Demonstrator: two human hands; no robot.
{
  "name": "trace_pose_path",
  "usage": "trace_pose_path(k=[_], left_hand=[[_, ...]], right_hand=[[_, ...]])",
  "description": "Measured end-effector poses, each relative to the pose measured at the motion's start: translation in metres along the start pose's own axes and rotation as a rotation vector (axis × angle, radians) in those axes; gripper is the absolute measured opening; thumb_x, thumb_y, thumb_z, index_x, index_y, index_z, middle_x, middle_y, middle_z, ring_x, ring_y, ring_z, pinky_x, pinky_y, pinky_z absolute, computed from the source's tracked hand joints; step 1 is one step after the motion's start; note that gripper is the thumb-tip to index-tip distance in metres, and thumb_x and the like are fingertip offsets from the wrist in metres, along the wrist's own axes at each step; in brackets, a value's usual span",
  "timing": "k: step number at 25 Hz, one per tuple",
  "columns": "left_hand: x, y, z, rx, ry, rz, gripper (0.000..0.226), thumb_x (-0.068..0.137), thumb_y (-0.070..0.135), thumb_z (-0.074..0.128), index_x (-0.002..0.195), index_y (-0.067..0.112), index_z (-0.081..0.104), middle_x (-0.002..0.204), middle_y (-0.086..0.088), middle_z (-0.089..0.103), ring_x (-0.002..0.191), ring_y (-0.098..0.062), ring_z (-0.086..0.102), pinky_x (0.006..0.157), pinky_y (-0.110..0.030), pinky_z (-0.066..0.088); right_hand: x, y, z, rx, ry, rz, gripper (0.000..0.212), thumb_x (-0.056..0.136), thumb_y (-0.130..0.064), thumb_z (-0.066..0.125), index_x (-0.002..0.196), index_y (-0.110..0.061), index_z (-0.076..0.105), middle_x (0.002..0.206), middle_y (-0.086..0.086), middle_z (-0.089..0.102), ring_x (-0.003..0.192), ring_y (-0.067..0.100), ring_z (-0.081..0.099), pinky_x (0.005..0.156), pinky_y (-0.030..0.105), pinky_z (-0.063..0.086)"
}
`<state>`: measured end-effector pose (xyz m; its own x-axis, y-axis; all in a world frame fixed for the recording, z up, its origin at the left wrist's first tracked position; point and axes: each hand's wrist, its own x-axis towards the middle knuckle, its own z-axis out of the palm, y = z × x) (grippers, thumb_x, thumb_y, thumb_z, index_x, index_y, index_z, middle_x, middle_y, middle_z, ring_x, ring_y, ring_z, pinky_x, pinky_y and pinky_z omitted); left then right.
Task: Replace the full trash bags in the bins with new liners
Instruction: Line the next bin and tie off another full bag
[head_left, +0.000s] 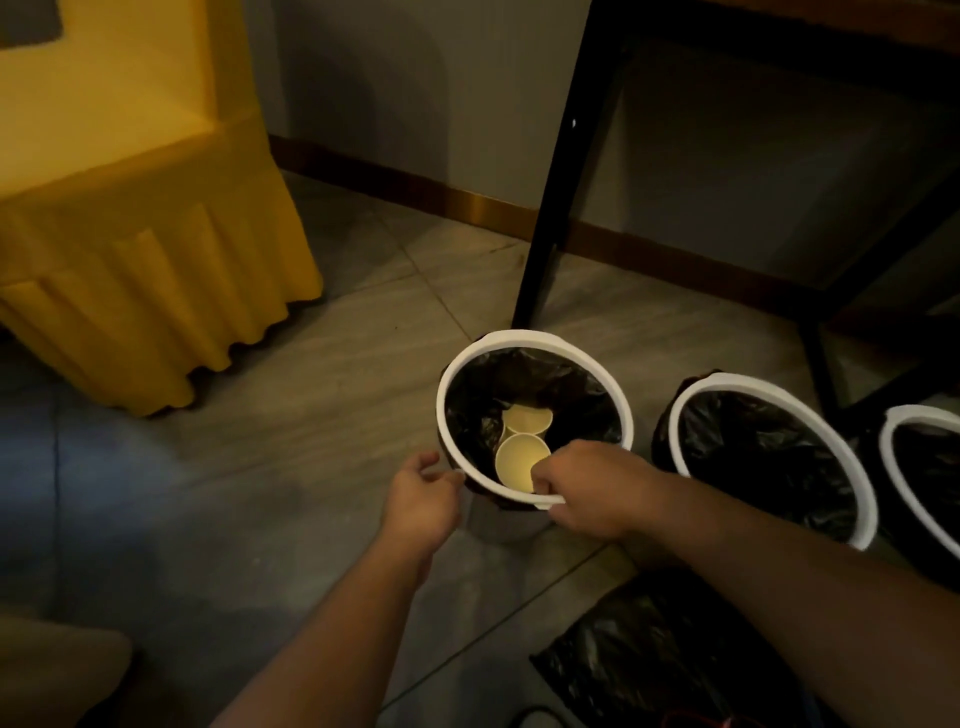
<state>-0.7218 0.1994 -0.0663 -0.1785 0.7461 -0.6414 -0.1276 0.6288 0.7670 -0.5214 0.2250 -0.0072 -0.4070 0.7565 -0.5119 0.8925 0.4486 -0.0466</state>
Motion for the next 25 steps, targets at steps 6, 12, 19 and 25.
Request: trace_pose_path(k=[6,12,19,25], left_hand=[[0.004,-0.009,0.009,-0.090,-0.086,-0.032,0.043,0.105,0.010,0.058,0.146,0.021,0.048,0.097,-0.006,0.075,0.087,-0.024,0.068,0.081,-0.042,0.056],[0.012,-0.012,0.013,-0.235,0.005,-0.048,0.054,0.100,0.006,0.066,0.148,0.019,0.044,0.106,-0.014,0.075,0.096,-0.025,0.073,0.080,-0.038,0.063],[0.005,-0.007,0.017,-0.207,0.054,-0.055,0.010,0.100,0.002,0.067,0.108,0.008,0.065,0.092,-0.010,0.072,0.077,-0.018,0.067,0.068,-0.029,0.058],[0.006,-0.003,0.012,-0.179,0.091,0.002,0.008,0.100,0.005,0.068,0.107,0.008,0.067,0.088,-0.008,0.075,0.078,-0.017,0.067,0.068,-0.029,0.057]], right_hand=[[0.019,-0.001,-0.020,0.006,-0.142,-0.057,0.013,0.085,-0.026,0.073,0.095,-0.028,0.065,0.091,-0.006,0.066,0.085,0.019,0.064,0.073,0.036,0.057],[-0.008,0.011,-0.032,0.239,0.006,-0.084,0.012,0.087,-0.026,0.073,0.095,-0.033,0.067,0.089,-0.012,0.066,0.081,0.008,0.064,0.072,0.034,0.058],[-0.032,0.045,-0.112,0.389,0.248,-0.131,0.035,0.089,-0.018,0.078,0.103,-0.047,0.066,0.090,-0.023,0.070,0.081,-0.007,0.066,0.067,0.025,0.053],[-0.019,0.074,-0.147,0.468,0.667,-0.098,0.025,0.092,-0.025,0.078,0.110,-0.040,0.068,0.096,-0.015,0.070,0.087,-0.011,0.064,0.072,0.019,0.049]])
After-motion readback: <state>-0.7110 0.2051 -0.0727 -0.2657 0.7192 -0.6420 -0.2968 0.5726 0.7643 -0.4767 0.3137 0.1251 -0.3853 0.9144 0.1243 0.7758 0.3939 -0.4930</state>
